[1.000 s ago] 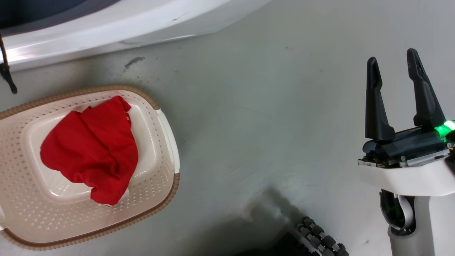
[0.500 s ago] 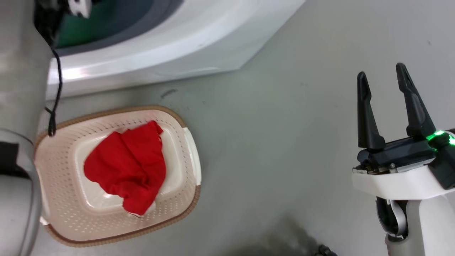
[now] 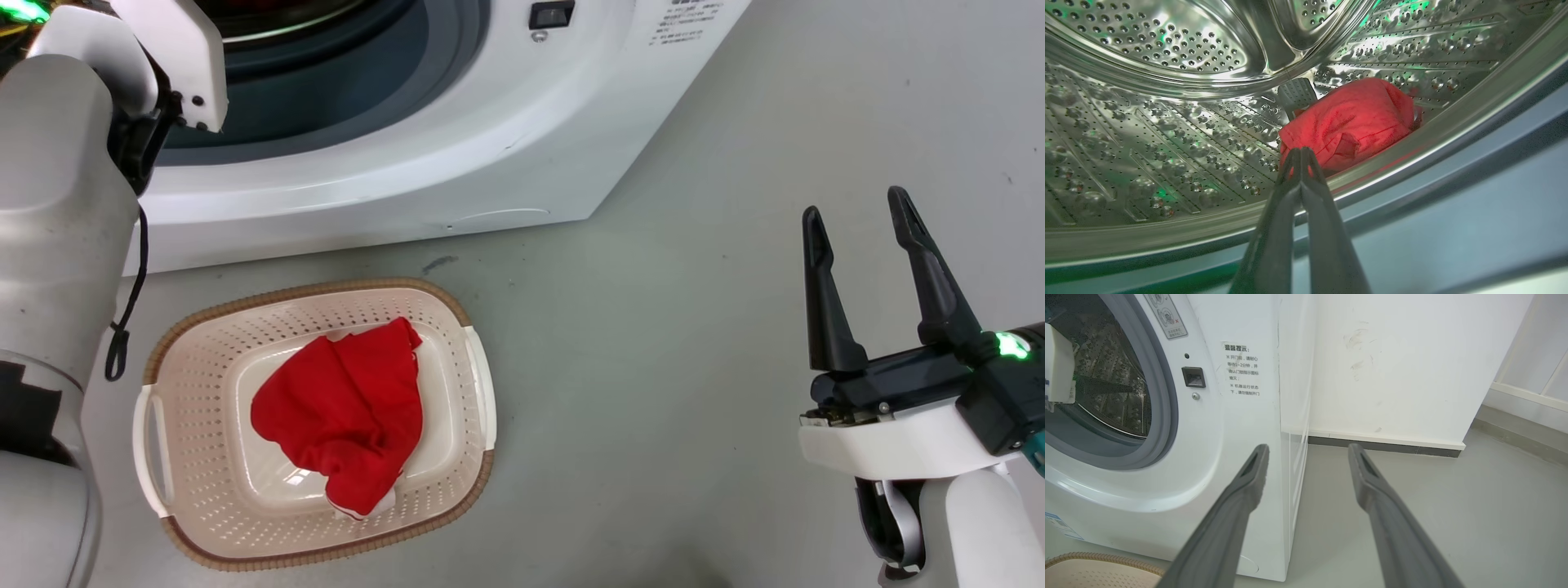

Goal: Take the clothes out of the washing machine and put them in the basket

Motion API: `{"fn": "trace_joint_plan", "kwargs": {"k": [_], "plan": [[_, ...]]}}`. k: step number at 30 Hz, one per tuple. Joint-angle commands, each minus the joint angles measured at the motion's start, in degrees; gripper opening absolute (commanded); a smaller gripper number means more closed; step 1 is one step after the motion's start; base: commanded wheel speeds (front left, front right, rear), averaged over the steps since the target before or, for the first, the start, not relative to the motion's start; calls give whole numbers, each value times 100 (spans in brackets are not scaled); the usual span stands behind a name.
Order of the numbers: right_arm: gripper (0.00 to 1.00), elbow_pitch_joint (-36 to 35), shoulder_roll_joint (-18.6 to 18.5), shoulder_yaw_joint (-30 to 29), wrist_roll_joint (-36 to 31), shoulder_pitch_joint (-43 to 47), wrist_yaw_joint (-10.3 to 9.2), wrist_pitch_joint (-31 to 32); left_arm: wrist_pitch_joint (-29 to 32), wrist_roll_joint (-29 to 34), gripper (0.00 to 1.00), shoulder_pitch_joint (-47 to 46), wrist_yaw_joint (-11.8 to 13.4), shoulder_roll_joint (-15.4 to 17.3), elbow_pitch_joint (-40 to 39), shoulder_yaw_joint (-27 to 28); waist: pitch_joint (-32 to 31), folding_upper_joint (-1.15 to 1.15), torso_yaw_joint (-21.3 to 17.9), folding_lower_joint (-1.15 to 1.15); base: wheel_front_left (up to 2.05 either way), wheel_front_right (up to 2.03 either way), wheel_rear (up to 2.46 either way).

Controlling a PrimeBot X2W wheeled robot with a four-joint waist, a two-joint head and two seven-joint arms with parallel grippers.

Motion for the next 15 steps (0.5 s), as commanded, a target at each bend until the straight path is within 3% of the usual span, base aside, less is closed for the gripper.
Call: {"fn": "trace_joint_plan", "kwargs": {"k": [1, 2, 3, 4, 5, 15], "plan": [[100, -27, 1, 20, 37, -29, -4, -12, 5, -42, 0, -94, -1, 45, -27, -45, 60, 0, -48, 1, 0, 0, 0], [100, -35, 2, 33, 54, -40, -4, -12, 15, -64, 0, -142, -1, 74, -16, -68, 96, 0, -79, 1, 0, 0, 0], [100, -40, 2, 43, 73, -58, -4, -12, 17, -82, 29, -187, -1, 97, 2, -88, 140, 0, -119, 1, 0, 0, 0], [100, -40, 2, 43, 73, -58, -4, -12, 17, -82, 29, -187, -1, 97, 2, -88, 140, 0, -119, 1, 0, 0, 0], [100, -51, 2, 62, 91, -85, -4, -12, 1, -50, 100, -242, -1, 118, 20, -132, 190, 0, -163, 1, 0, 0, 0], [100, -176, 3, 173, 414, -314, -4, -11, 377, -126, 100, -1131, 7, 161, 370, -198, 935, 0, -749, 1, 0, 0, 0]]}}
